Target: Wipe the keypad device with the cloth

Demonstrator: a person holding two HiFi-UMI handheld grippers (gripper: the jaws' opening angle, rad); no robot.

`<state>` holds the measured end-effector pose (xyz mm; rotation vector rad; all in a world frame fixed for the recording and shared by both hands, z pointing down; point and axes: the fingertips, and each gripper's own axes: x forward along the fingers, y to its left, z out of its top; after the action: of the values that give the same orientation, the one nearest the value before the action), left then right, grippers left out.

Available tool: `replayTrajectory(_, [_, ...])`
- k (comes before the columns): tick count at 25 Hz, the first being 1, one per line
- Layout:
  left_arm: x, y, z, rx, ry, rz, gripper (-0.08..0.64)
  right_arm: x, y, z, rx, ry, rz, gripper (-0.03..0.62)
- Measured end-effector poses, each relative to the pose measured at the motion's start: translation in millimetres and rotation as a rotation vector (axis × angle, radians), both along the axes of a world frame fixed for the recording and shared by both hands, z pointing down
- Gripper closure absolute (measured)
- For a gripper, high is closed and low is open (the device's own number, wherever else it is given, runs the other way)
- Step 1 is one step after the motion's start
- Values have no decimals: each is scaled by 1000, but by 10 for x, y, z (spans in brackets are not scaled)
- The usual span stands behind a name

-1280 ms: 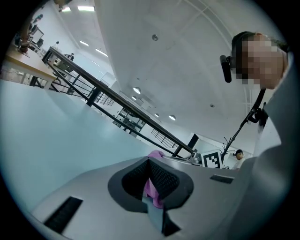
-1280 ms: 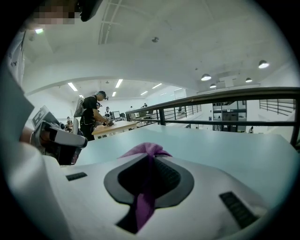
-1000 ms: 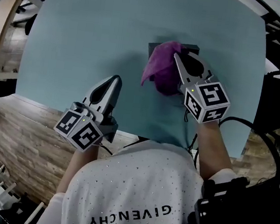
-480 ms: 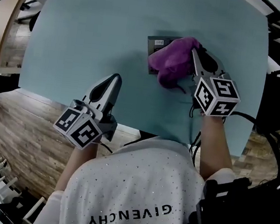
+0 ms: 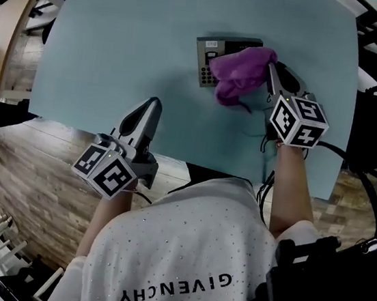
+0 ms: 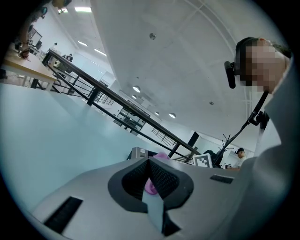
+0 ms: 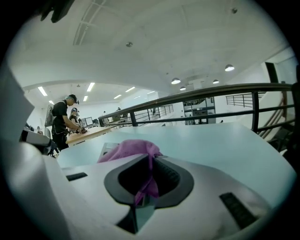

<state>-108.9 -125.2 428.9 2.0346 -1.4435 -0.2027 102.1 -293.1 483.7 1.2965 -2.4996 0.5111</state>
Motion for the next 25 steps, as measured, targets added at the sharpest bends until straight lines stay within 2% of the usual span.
replayTrajectory(4, [-52, 53, -134, 23, 6, -25, 560, -239, 157, -513, 164, -118, -107, 561])
replayTrajectory(6, [-90, 102, -208, 36, 6, -39, 560, -430, 245, -756, 248, -136, -165, 561])
replayTrajectory(8, [-99, 163, -263, 47, 3, -54, 560, -599, 333, -842, 278, -129, -222, 561])
replayTrajectory(10, [-105, 216, -295, 50, -1, -73, 560, -737, 400, -766, 246, -101, -270, 561])
replayTrajectory(12, [-166, 261, -325, 44, -1, -99, 560, -892, 460, -598, 170, -59, -304, 561])
replayTrajectory(14, [-299, 309, -372, 37, 7, -130, 560, -1113, 537, -440, 94, -20, -340, 561])
replayTrajectory(17, [-492, 380, -474, 52, 28, -158, 560, -1435, 611, -277, 41, 41, -377, 561])
replayTrajectory(21, [-541, 417, -611, 81, 40, -148, 560, -1460, 500, -70, -1, 119, -329, 561])
replayTrajectory(25, [-642, 435, -734, 105, 32, -153, 560, -1301, 397, -21, -46, 100, -261, 561])
